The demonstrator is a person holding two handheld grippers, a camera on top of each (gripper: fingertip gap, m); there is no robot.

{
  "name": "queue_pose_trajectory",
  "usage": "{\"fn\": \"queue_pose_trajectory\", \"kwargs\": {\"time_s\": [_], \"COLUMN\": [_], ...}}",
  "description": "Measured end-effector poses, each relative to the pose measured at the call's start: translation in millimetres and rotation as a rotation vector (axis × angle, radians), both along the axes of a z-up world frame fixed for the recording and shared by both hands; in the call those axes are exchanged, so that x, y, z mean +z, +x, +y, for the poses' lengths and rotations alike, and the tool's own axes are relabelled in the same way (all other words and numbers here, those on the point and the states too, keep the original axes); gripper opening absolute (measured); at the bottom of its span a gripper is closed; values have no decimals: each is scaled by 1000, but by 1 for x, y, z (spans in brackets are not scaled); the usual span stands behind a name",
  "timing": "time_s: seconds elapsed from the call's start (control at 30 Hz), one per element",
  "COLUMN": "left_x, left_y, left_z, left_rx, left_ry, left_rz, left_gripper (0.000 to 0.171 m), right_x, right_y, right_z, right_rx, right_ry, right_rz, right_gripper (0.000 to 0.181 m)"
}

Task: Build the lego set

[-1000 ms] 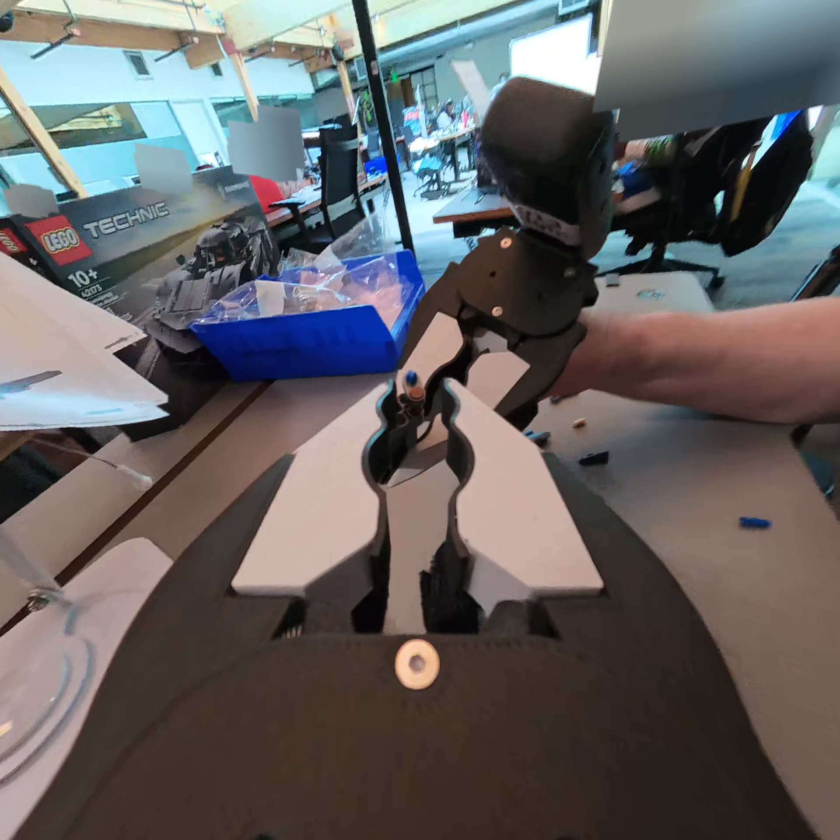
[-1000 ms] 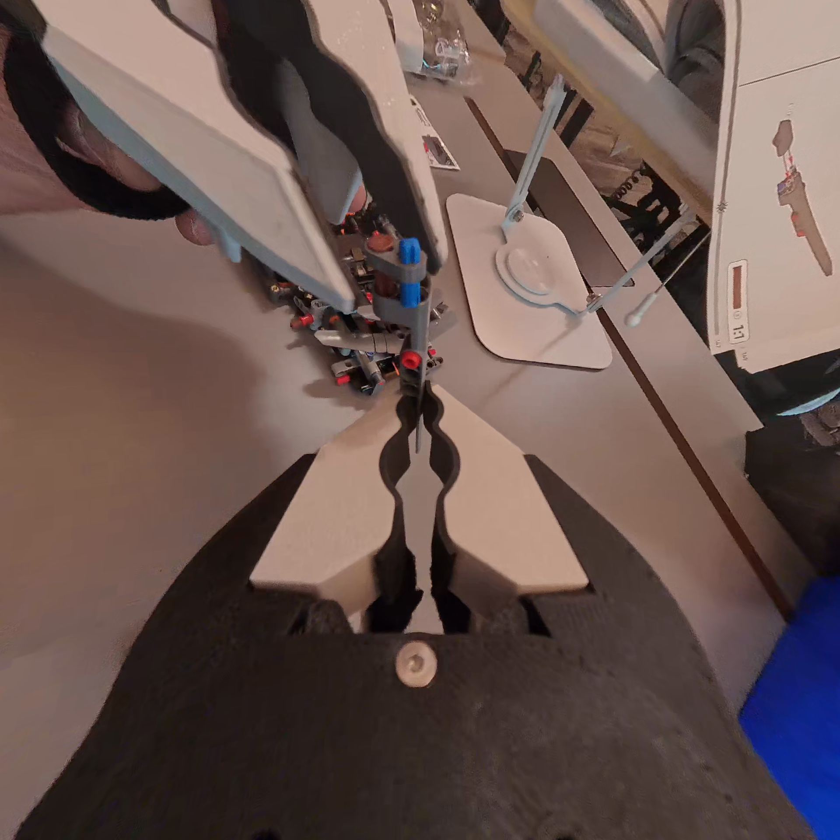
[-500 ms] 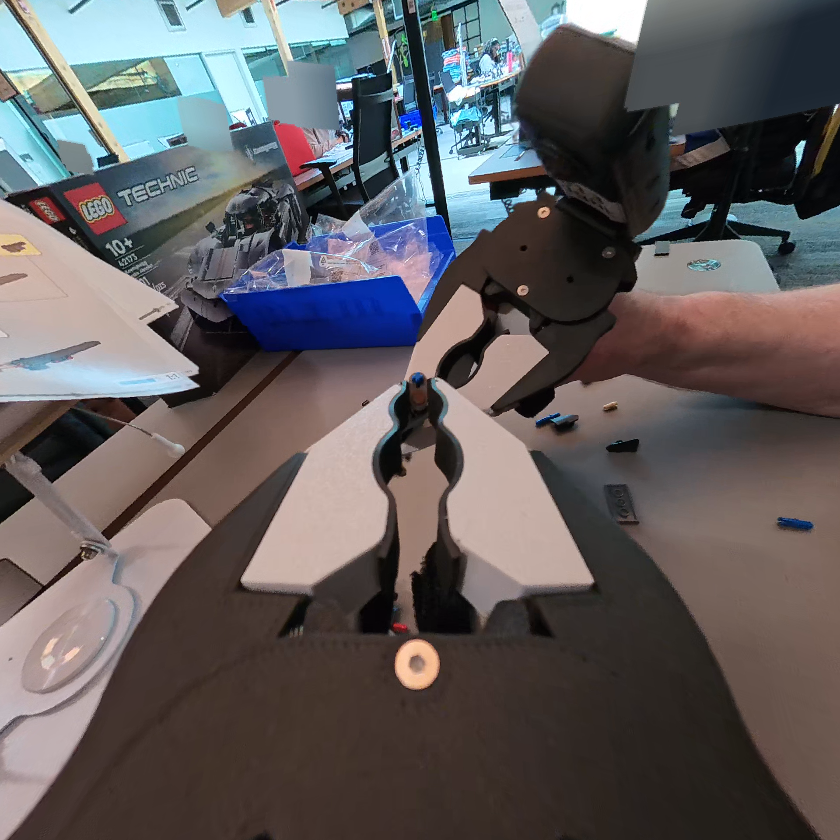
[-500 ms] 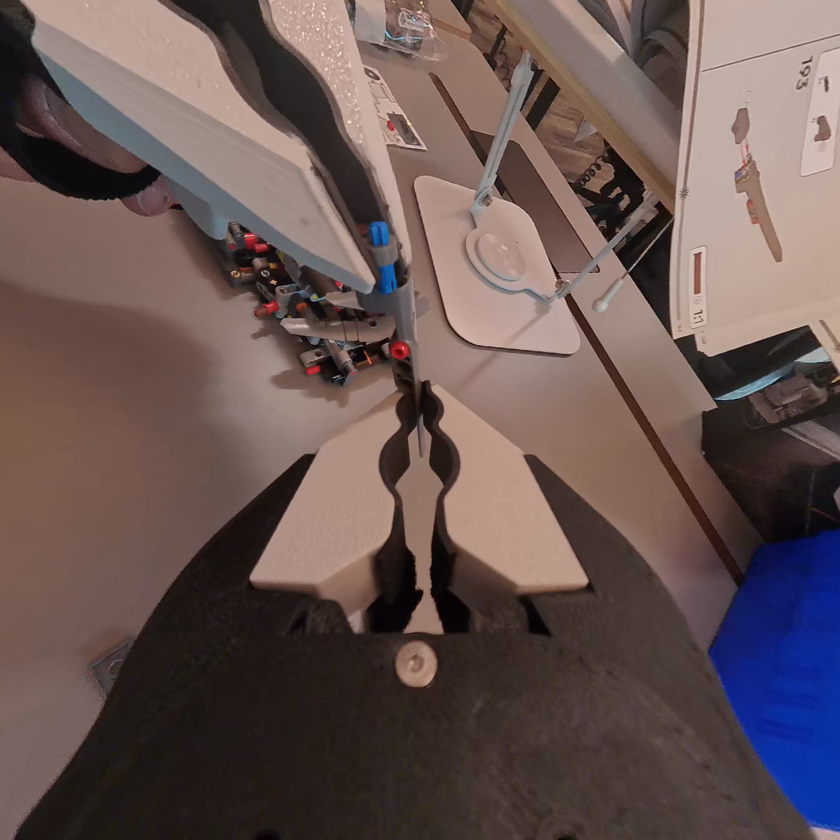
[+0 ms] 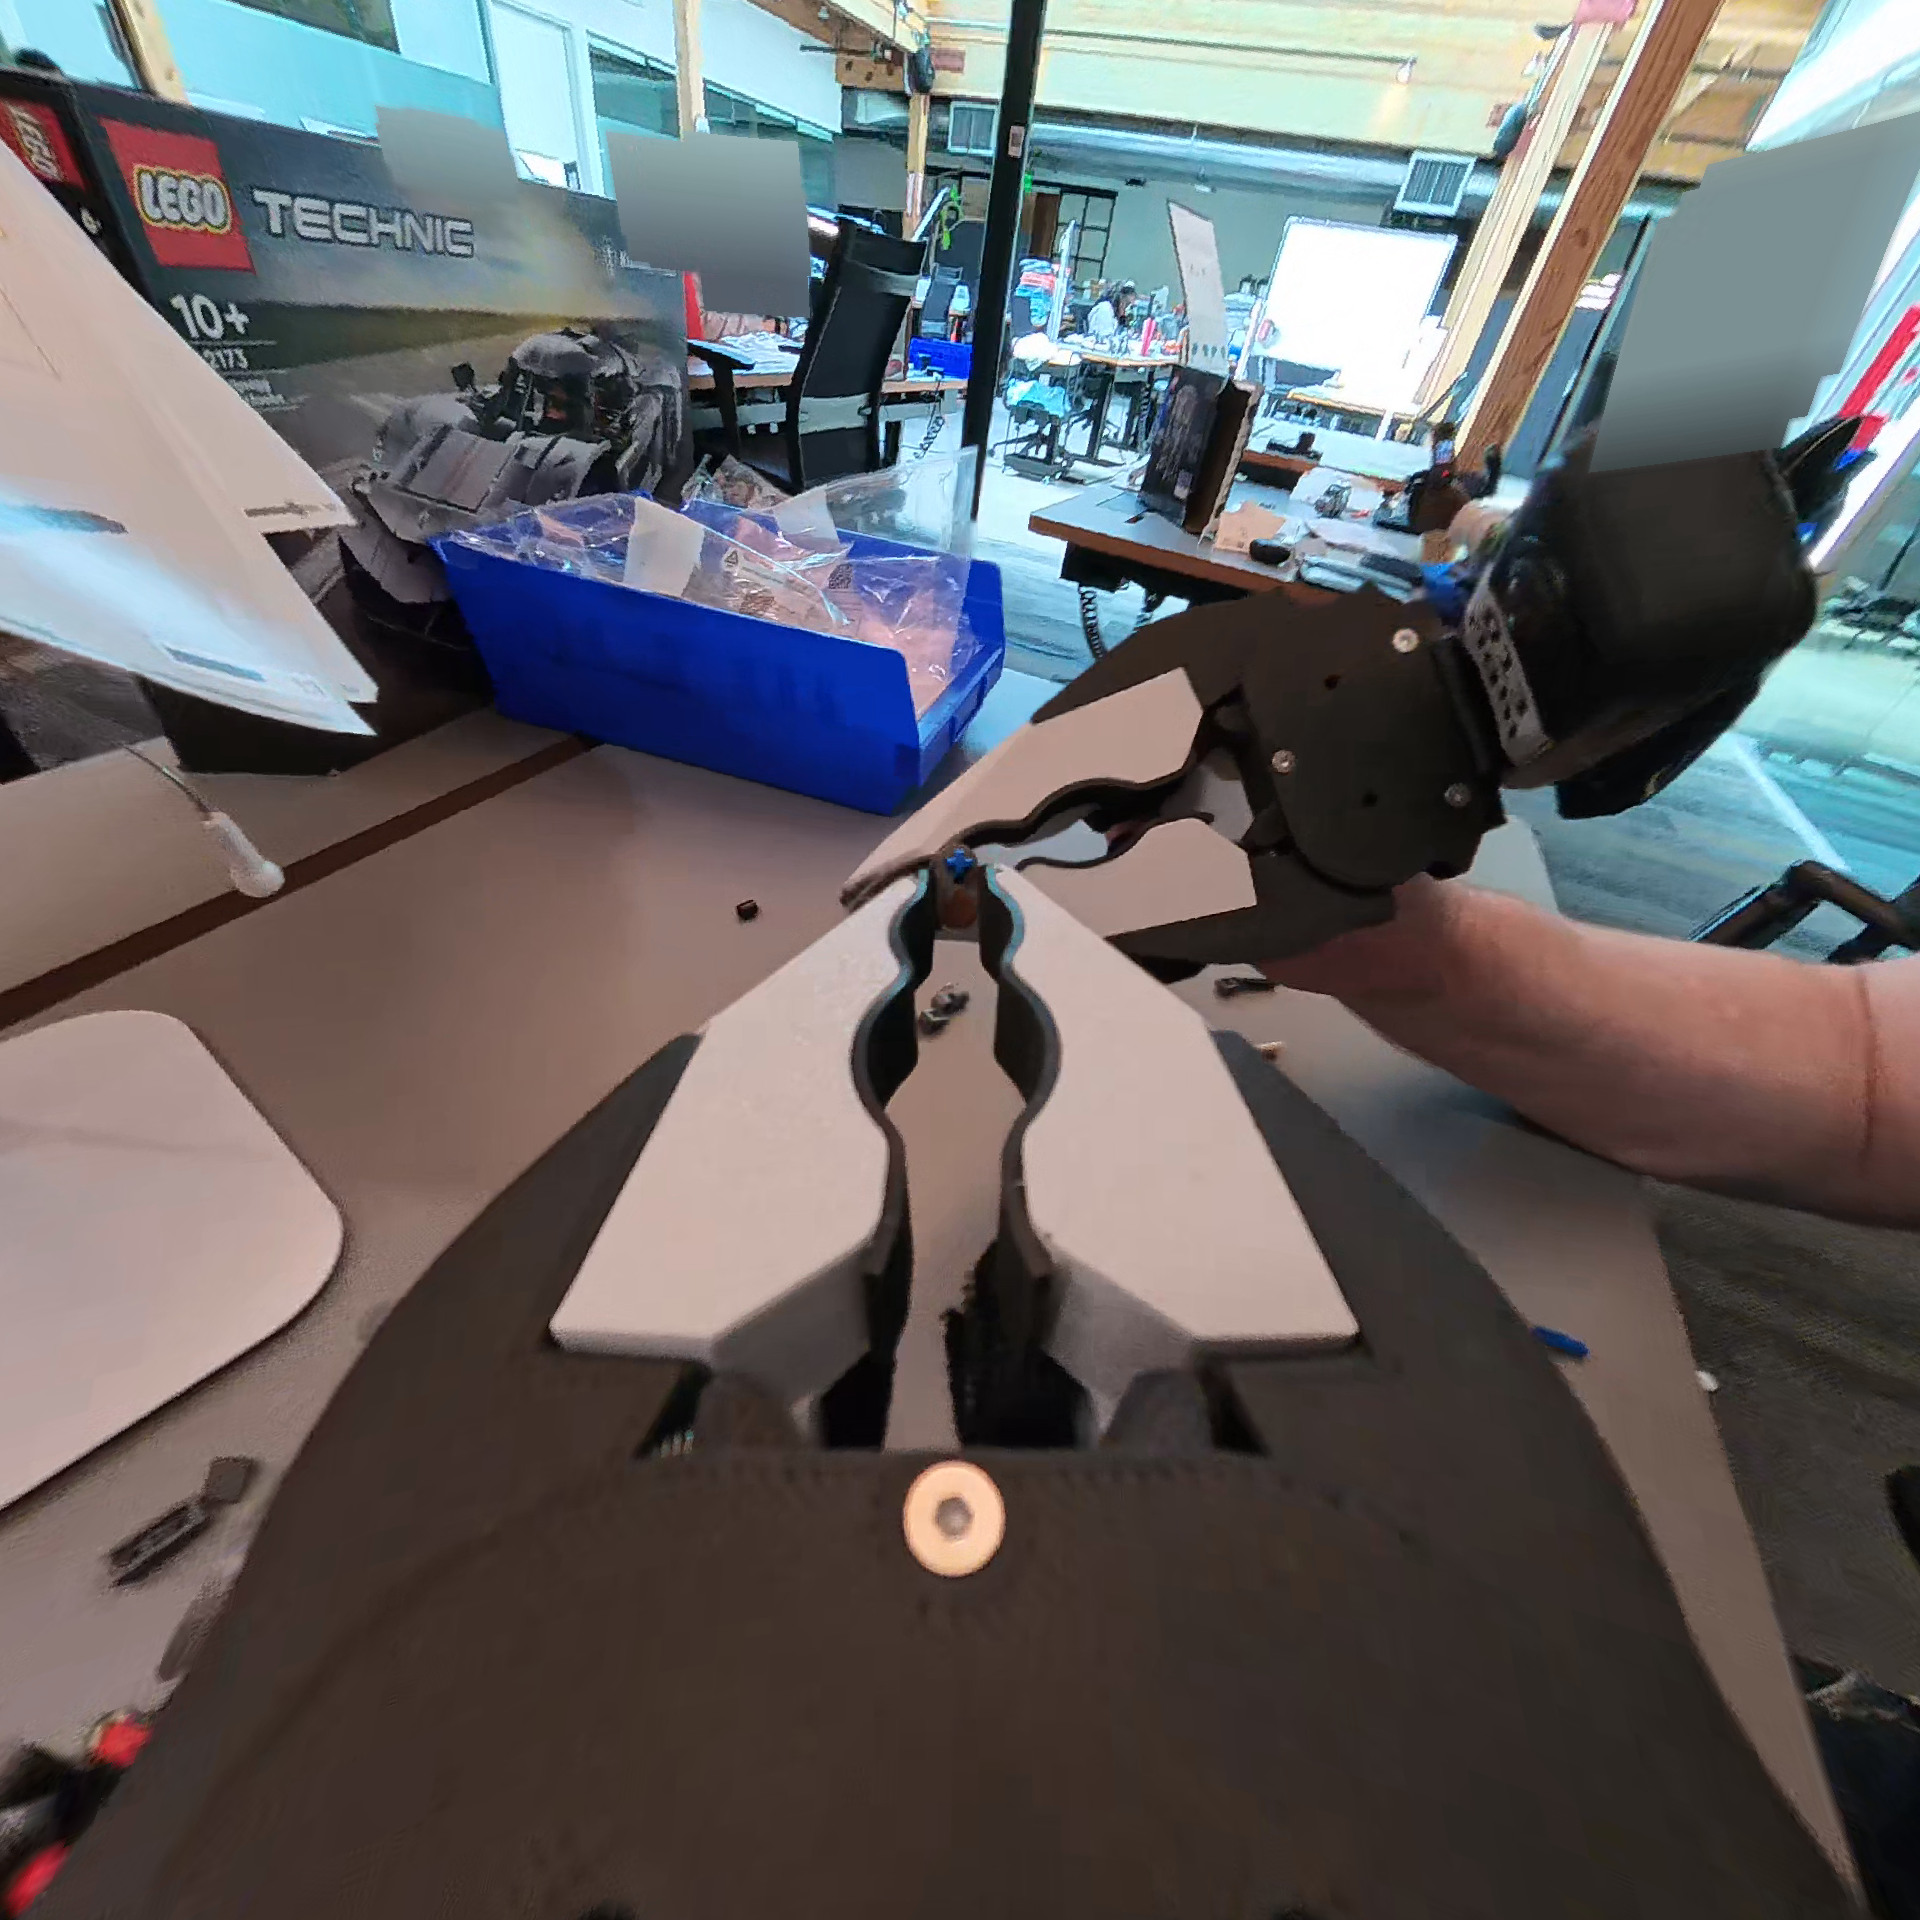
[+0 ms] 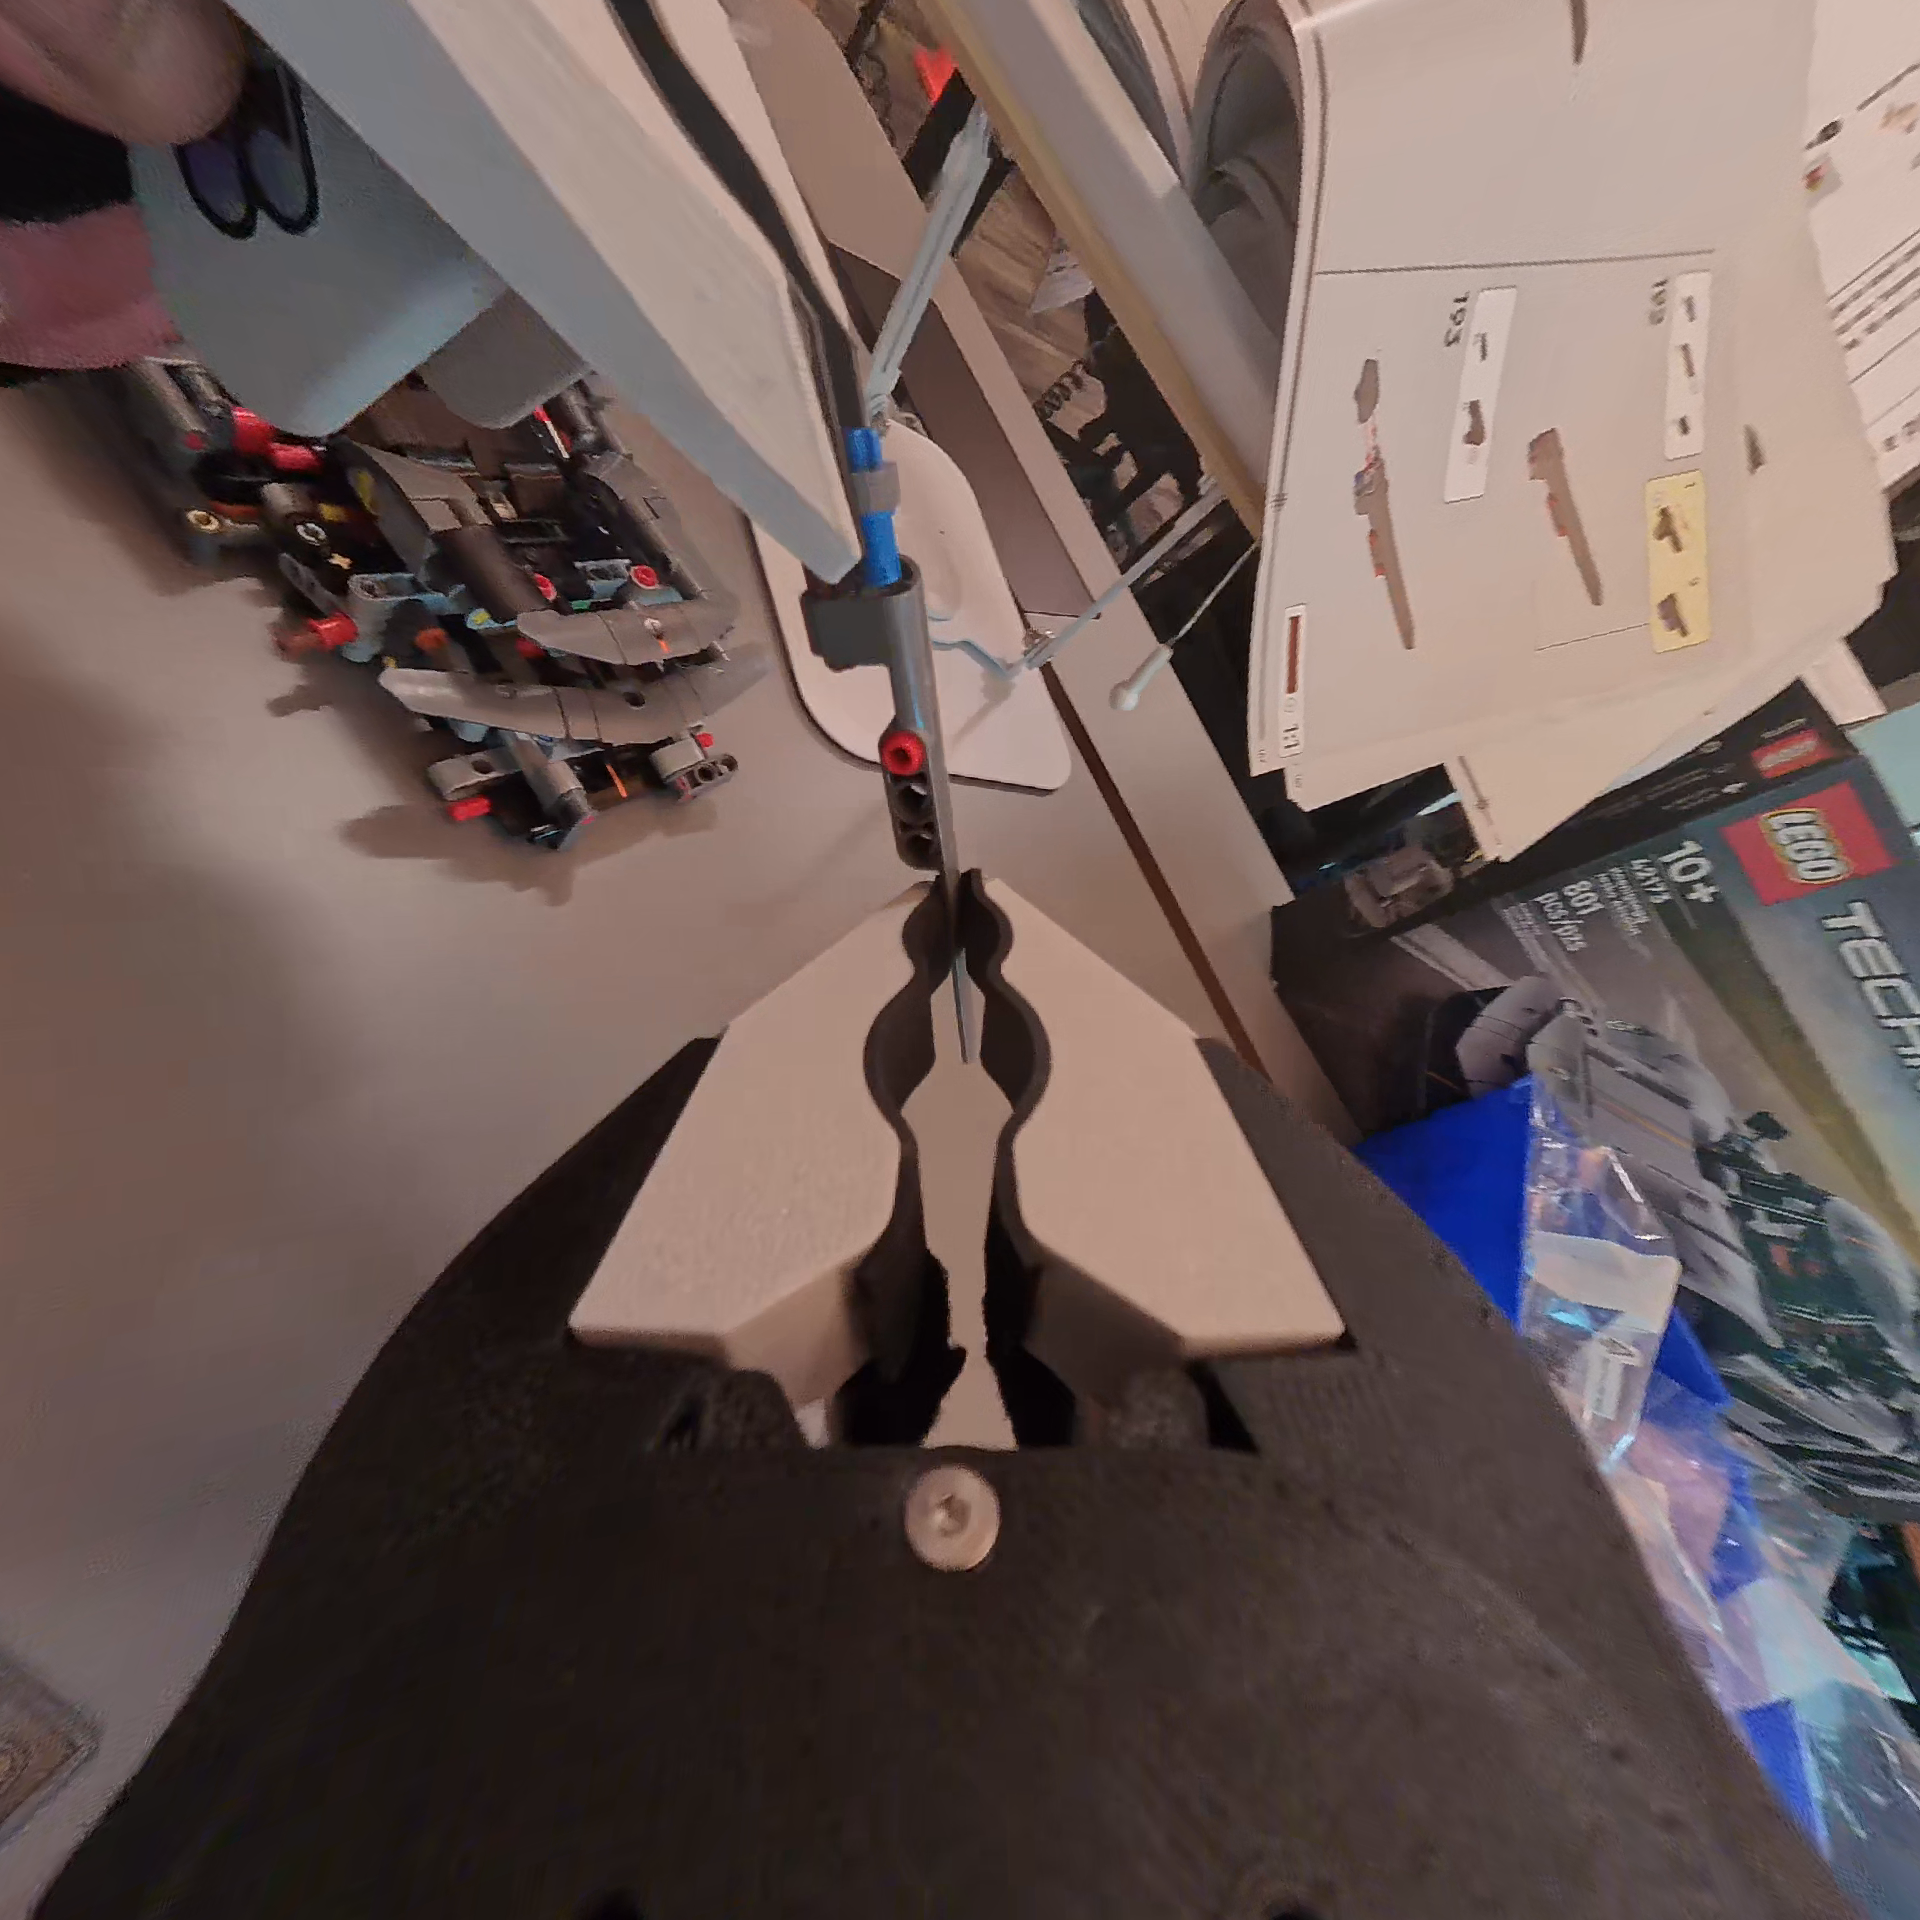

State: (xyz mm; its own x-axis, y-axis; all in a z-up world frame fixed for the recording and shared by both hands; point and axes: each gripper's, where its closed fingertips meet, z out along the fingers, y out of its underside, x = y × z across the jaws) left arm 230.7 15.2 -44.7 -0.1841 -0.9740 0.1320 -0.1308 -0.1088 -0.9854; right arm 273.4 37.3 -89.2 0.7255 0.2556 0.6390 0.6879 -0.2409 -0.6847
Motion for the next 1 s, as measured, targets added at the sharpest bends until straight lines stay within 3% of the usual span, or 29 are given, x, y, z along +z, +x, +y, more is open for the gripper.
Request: {"fn": "queue_pose_trajectory", "kwargs": {"time_s": [0.2, 0.37, 0.63, 0.77, 1.0], "left_x": [3, 13, 16, 13, 1], "left_y": [-2, -7, -14, -16, -18], "left_z": [3, 1, -2, 1, -9], "left_rx": [-13, -1, 85, 146, 133], "left_ry": [-47, 56, 515, 761, 1026], "left_rz": [-21, -65, -35, 2, 52], "left_gripper": [6, 13, 35, 35, 31], "right_x": [2, -1, -3, -4, -10], "right_y": [5, 3, 1, -2, -10], "right_z": [0, 0, -1, -2, -3], "right_rx": [-17, -1, 33, 57, 107], "right_ry": [18, 6, -14, -16, -34], "right_rz": [-40, -33, -1, -21, -79], "right_gripper": [0, 0, 0, 0, 0]}}
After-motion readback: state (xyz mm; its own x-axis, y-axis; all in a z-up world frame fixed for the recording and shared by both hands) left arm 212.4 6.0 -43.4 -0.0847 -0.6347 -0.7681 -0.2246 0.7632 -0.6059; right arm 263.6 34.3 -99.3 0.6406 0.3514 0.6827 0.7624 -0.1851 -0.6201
